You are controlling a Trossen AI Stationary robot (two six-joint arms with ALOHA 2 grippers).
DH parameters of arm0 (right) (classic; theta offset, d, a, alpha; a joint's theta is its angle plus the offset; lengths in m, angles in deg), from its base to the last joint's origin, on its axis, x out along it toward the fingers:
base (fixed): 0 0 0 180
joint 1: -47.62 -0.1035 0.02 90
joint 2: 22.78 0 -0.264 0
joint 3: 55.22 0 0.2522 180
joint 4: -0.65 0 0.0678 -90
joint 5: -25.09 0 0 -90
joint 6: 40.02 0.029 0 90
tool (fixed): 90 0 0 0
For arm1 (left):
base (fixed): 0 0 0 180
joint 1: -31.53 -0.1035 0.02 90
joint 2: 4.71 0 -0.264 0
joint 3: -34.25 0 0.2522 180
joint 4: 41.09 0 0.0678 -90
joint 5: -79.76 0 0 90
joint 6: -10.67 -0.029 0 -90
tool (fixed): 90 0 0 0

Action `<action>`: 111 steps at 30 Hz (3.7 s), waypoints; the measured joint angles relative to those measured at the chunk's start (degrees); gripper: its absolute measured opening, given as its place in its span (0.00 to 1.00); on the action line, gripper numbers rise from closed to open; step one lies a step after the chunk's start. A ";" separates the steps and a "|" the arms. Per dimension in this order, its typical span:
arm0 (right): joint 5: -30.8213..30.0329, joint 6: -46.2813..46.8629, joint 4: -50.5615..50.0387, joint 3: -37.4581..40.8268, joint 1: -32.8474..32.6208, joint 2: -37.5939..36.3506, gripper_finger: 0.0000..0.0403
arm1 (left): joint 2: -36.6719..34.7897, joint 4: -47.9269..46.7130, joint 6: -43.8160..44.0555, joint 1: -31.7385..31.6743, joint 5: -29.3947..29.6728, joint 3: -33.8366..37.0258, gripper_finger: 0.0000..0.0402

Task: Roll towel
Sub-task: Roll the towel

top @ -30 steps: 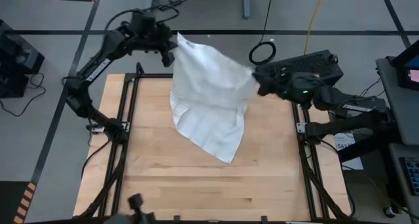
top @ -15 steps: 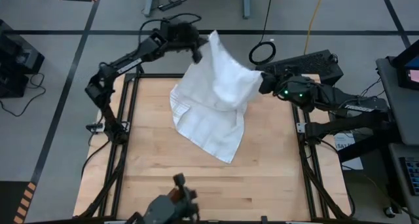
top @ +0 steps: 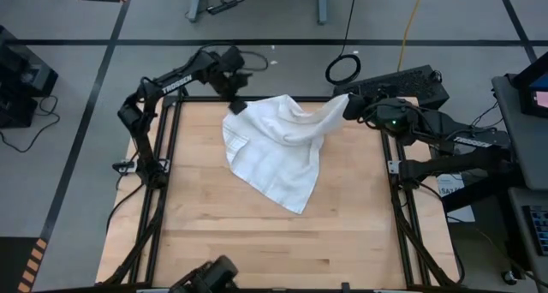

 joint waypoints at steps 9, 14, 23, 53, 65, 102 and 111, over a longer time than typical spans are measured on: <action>-0.01 -0.11 -0.11 0.00 0.01 0.09 0.00 | 0.08 3.19 7.10 5.58 -1.81 14.79 0.61; 0.00 -0.11 -0.13 0.00 0.00 0.09 0.00 | 0.15 12.11 10.53 10.39 -1.49 21.09 0.61; 1.50 -0.09 -0.04 0.00 0.00 0.09 0.00 | 0.15 21.67 14.11 16.43 12.79 24.76 0.47; 2.99 -1.14 0.04 0.00 0.00 -0.55 0.00 | 0.50 22.22 22.06 21.76 21.07 29.82 0.60; 3.04 -1.81 -1.20 0.00 0.00 -1.08 0.00 | -3.48 22.68 24.36 20.89 17.32 32.02 0.03; 6.14 -2.26 -7.94 0.00 -0.18 -4.93 0.00 | -22.76 18.78 44.59 22.69 20.40 40.78 0.02; 6.03 -1.92 -9.93 -0.01 -0.18 -8.31 0.00 | -26.69 2.74 54.88 28.50 29.61 41.57 0.06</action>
